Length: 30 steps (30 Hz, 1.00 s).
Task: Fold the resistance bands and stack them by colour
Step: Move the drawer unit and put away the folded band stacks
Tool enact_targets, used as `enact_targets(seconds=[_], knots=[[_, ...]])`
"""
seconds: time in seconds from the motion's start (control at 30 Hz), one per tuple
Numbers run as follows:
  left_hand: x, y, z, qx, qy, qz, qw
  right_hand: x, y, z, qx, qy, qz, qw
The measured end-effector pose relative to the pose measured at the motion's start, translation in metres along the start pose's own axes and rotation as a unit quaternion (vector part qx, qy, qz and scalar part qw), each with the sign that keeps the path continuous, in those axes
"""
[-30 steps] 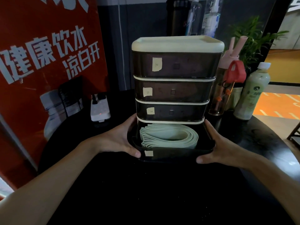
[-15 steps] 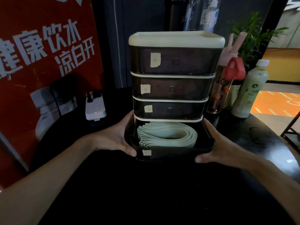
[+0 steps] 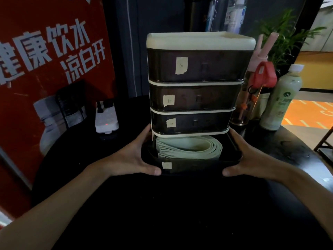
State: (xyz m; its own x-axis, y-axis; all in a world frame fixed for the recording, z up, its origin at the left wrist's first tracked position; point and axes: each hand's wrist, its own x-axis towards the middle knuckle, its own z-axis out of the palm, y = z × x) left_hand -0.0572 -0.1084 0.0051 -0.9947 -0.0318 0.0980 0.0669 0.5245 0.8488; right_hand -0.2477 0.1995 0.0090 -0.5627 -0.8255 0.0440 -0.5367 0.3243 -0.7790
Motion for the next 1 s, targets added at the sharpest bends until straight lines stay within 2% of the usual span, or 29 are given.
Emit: enact_targets(seconds=[0.13,0.3,0.43,0.57,0.67,1.0], knots=[[0.002,0.002,0.012,-0.017,0.040,0.005,0.999,0.001,-0.004,-0.002,0.001,0.004,0.010,1.000],[0.004,0.008,0.019,-0.017,0.051,0.026,0.998,0.009,-0.001,-0.008,-0.001,0.039,0.039,0.998],[0.007,0.006,0.018,-0.020,0.085,0.020,0.996,0.016,-0.006,-0.007,-0.033,0.044,0.043,0.998],[0.009,0.000,0.017,-0.043,0.138,0.002,0.989,0.020,-0.007,-0.002,0.003,0.068,0.016,0.998],[0.011,0.000,0.020,-0.038,0.160,-0.002,0.986,0.024,-0.005,-0.001,0.014,0.083,0.035,0.996],[0.010,0.003,0.017,-0.013,0.212,-0.026,0.977,0.036,-0.018,0.006,-0.055,0.138,0.052,0.988]])
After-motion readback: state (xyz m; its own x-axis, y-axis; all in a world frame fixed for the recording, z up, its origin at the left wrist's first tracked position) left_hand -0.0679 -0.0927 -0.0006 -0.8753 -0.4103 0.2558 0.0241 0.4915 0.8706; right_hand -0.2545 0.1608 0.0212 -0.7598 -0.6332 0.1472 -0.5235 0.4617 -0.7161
